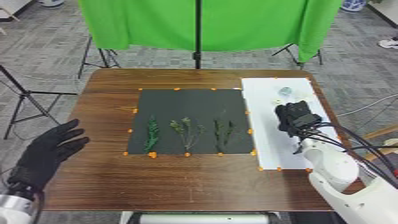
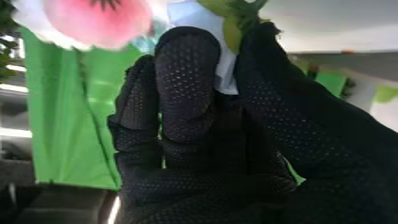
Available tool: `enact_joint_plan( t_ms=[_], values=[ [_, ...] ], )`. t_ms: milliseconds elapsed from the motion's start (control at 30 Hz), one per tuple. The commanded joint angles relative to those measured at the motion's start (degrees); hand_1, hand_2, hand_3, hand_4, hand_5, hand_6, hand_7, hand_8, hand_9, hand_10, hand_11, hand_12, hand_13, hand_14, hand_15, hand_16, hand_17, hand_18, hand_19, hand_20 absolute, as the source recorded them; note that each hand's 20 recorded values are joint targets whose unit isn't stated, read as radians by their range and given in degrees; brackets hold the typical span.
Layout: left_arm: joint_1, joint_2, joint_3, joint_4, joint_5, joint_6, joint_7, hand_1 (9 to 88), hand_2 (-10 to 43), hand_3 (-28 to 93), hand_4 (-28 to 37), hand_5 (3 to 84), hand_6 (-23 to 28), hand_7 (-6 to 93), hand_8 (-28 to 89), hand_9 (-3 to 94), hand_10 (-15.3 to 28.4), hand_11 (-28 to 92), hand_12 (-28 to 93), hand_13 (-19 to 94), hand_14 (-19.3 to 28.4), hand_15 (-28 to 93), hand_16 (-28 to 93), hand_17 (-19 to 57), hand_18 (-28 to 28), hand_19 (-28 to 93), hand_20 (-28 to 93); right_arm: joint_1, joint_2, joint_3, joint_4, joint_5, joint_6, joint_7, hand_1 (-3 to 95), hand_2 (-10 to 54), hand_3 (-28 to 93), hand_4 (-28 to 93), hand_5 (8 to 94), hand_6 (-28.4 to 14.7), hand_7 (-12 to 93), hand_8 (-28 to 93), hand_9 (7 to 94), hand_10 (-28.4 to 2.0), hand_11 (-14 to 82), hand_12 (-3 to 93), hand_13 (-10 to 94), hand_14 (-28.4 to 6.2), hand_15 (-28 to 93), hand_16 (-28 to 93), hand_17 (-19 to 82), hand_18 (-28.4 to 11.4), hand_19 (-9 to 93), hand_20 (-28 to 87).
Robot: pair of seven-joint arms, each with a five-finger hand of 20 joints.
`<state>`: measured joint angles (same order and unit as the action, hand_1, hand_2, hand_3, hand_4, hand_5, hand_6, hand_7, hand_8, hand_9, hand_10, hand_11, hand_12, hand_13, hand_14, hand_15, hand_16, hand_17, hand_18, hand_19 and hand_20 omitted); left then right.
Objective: Arrange flowers
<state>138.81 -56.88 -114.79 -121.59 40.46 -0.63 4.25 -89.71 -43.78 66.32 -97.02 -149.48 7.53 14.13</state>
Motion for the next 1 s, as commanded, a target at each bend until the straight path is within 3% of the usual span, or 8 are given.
enact_joint_plan(
  t_ms=[33, 433, 733, 767, 900, 933, 967, 1000],
  values=[
    [0.5, 2.13, -2.78, -0.3, -0.15, 0.03, -0.3, 26.2, -1.6, 70, -26.7, 34.7, 5.1, 20.1, -10, 31.8, 13.9, 25, 16, 28, 17.0, 35, -2, -6.5, 23.1, 52, 0, 3.6, -0.8, -2.5, -2.5, 3.0, 4.8, -2.1, 56.0, -9.5, 85, -28, 63.6, -0.4, 57, 1, 75.9, -6.5, 26.9, 48.8, 73, 1.4, 54, 46, 33, -15.8, 78, 42],
    [2.7, 4.13, -6.74, -0.89, -0.49, -0.25, -2.02, 26.3, -1.6, 70, -26.9, 34.6, 5.1, 20.0, -10, 31.7, 13.9, 25, 16, 28, 17.1, 35, -2, -6.5, 23.1, 52, 0, 21.1, -15.4, -16.7, 0.7, 4.4, 6.7, -10.5, 54.5, -9.5, 85, -28, 65.0, 1.1, 56, 2, 79.1, -5.1, 22.5, 49.2, 74, 1.4, 55, 46, 31, -17.4, 74, 45],
    [0.5, 5.71, -4.64, 0.2, -1.02, -0.25, -2.43, 26.4, -1.6, 70, -26.8, 34.7, 5.1, 20.1, -10, 31.7, 14.0, 25, 16, 28, 17.2, 35, -2, -6.5, 23.1, 52, 0, 24.2, -29.0, -20.2, 8.2, 2.1, 0.8, -14.3, 54.2, -9.5, 84, -28, 66.3, 1.6, 55, -2, 81.1, -4.4, 19.1, 48.2, 75, 1.9, 53, 47, 31, -17.3, 73, 46],
    [1.4, 6.91, -4.47, 0.16, -1.77, 0.62, -1.6, 26.4, -1.6, 70, -26.8, 34.6, 5.1, 20.1, -10, 31.7, 14.0, 25, 16, 28, 17.1, 35, -2, -6.5, 23.1, 52, 0, 24.4, -30.2, -20.7, 8.6, 1.4, -0.4, -14.6, 54.1, -9.5, 84, -28, 66.4, 1.6, 55, -2, 81.2, -4.4, 19.0, 48.1, 76, 1.8, 53, 47, 31, -17.3, 73, 46],
    [-0.3, 6.17, -3.96, 0.48, -0.73, -0.29, -3.28, 26.3, -1.6, 70, -26.8, 34.6, 5.1, 20.0, -10, 31.7, 14.0, 25, 16, 28, 17.2, 35, -2, -6.4, 23.1, 52, 0, 24.8, -34.1, -22.6, 10.2, -1.3, -2.7, -16.1, 54.0, -9.5, 84, -28, 66.5, 2.2, 55, -2, 81.7, -4.1, 18.3, 47.6, 76, 1.5, 53, 47, 30, -17.3, 72, 46],
    [0.4, 7.43, -3.78, 0.45, -1.52, 0.52, -2.49, 26.4, -1.5, 70, -26.8, 34.6, 5.2, 19.9, -10, 31.7, 14.0, 25, 16, 28, 17.2, 35, -2, -6.4, 23.1, 52, 0, 24.9, -35.1, -22.7, 10.9, -2.2, -3.0, -17.1, 53.9, -9.5, 83, -28, 66.5, 2.4, 55, -2, 82.0, -3.9, 18.0, 47.3, 76, 1.6, 53, 46, 30, -17.3, 72, 46],
    [0.1, 7.31, -3.61, 0.45, -1.27, 0.32, -2.82, 26.3, -1.6, 70, -26.8, 34.6, 5.2, 19.9, -10, 31.7, 13.9, 25, 16, 28, 17.2, 35, -2, -6.5, 23.1, 52, 0, 24.9, -36.6, -22.2, 12.0, -4.0, -3.5, -18.4, 53.8, -9.5, 83, -28, 66.7, 2.5, 54, -2, 82.5, -3.5, 17.5, 46.8, 76, 1.6, 53, 46, 30, -17.3, 72, 46],
    [1.5, 6.73, -4.49, -0.45, -1.09, 0.1, -2.47, 26.3, -1.6, 70, -26.8, 34.6, 5.1, 19.9, -10, 31.7, 13.9, 25, 16, 28, 17.1, 35, -2, -6.5, 23.1, 52, 0, 25.3, -35.8, -24.6, 10.8, -3.4, -3.3, -16.8, 53.8, -9.5, 83, -28, 67.1, 2.6, 54, -2, 82.9, -3.3, 17.0, 46.4, 76, 1.5, 53, 46, 30, -17.3, 72, 46]
  ],
)
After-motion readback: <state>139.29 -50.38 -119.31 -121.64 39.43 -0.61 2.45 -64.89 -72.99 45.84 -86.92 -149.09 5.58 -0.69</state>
